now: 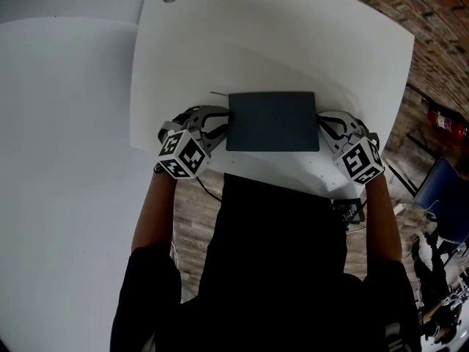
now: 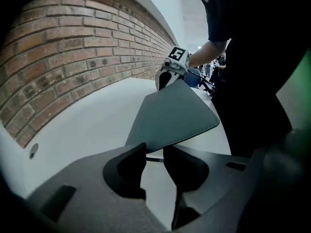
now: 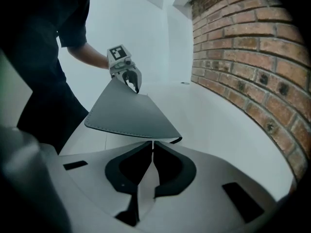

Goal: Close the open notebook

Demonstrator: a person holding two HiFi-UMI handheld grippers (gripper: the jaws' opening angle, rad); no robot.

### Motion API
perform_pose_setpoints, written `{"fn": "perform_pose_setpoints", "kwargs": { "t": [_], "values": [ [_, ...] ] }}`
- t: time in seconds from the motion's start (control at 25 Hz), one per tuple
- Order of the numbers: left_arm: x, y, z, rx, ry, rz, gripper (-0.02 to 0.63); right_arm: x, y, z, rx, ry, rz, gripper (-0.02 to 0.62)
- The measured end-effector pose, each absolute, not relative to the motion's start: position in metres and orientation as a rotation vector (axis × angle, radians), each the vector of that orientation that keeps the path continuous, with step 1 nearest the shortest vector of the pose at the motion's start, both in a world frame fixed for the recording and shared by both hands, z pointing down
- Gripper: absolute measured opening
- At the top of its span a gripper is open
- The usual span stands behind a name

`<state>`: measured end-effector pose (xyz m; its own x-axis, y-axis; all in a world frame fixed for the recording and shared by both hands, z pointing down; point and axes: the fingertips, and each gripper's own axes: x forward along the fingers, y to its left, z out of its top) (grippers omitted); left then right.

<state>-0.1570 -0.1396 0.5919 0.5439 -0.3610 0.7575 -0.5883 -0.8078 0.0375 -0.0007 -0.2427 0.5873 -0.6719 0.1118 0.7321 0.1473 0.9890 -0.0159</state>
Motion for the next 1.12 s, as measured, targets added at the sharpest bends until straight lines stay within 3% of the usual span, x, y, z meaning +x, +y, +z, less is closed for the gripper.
{"fn": "perform_pose_setpoints", "kwargs": {
  "t": [0.32, 0.56, 1.12],
  "values": [
    [-0.152, -0.129, 0.606, 2.540, -0.591, 1.437, 0.140, 0.010, -0.247, 0.595, -0.130, -2.267, -0.106, 0.018],
    [-0.146, -0.108, 0.621, 2.504, -0.382, 1.548, 0.244, 0.012, -0.263, 0.584, -0.023, -2.320, -0.098, 0.015],
    [-0.153, -0.101, 0.559, 2.530, -0.638, 0.969, 0.233, -0.008, -0.242, 0.525, -0.086, -2.520, -0.072, 0.008]
  ]
}}
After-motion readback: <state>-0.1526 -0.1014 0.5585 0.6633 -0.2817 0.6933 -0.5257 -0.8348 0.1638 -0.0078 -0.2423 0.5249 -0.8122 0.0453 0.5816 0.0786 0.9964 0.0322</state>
